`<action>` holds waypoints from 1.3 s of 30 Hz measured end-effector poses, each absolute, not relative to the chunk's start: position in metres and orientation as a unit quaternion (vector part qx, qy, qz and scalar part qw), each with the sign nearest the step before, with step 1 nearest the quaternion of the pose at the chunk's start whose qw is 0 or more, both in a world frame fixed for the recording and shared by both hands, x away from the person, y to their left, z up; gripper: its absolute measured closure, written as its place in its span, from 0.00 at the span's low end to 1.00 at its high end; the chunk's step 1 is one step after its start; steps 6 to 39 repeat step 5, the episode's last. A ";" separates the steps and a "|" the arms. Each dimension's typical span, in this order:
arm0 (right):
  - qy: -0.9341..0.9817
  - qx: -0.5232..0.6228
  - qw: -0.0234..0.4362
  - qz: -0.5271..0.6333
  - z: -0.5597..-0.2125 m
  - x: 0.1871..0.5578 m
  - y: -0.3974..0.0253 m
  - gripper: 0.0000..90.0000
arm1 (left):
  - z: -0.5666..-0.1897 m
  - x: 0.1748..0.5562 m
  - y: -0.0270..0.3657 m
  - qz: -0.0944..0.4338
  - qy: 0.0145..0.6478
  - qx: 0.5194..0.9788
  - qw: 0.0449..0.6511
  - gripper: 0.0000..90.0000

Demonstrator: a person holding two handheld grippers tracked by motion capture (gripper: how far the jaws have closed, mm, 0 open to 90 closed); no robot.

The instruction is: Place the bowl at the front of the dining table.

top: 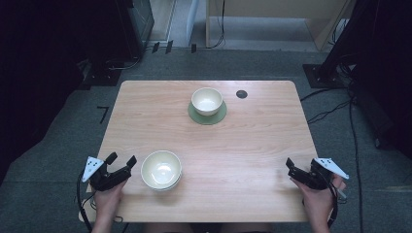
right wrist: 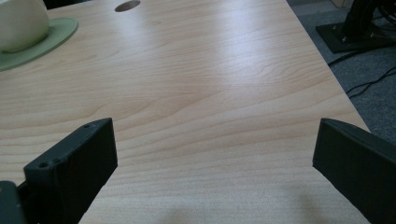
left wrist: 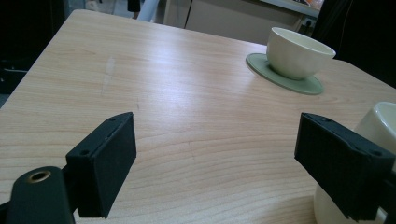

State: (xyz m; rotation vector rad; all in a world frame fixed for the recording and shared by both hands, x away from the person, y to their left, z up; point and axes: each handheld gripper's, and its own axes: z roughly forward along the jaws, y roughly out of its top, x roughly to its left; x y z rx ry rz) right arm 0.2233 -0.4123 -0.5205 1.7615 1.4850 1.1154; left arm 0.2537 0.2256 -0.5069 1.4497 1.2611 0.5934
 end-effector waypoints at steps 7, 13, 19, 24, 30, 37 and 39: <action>0.559 0.657 0.287 0.416 -0.521 0.223 -0.411 0.00 | -0.507 0.254 0.225 0.251 0.530 0.609 0.534 0.14; 0.559 0.657 0.287 0.416 -0.521 0.223 -0.411 0.00 | -0.507 0.254 0.225 0.251 0.530 0.609 0.534 0.14; 0.559 0.657 0.287 0.416 -0.521 0.223 -0.411 0.00 | -0.507 0.254 0.225 0.251 0.530 0.609 0.534 0.14; 0.559 0.657 0.287 0.416 -0.521 0.223 -0.411 0.00 | -0.507 0.254 0.225 0.251 0.530 0.609 0.534 0.14; 0.559 0.657 0.287 0.416 -0.521 0.223 -0.411 0.00 | -0.507 0.254 0.225 0.251 0.530 0.609 0.534 0.14; 0.559 0.657 0.287 0.416 -0.521 0.223 -0.411 0.00 | -0.507 0.254 0.225 0.251 0.530 0.609 0.534 0.14; 0.559 0.657 0.287 0.416 -0.521 0.223 -0.411 0.00 | -0.507 0.254 0.225 0.251 0.530 0.609 0.534 0.14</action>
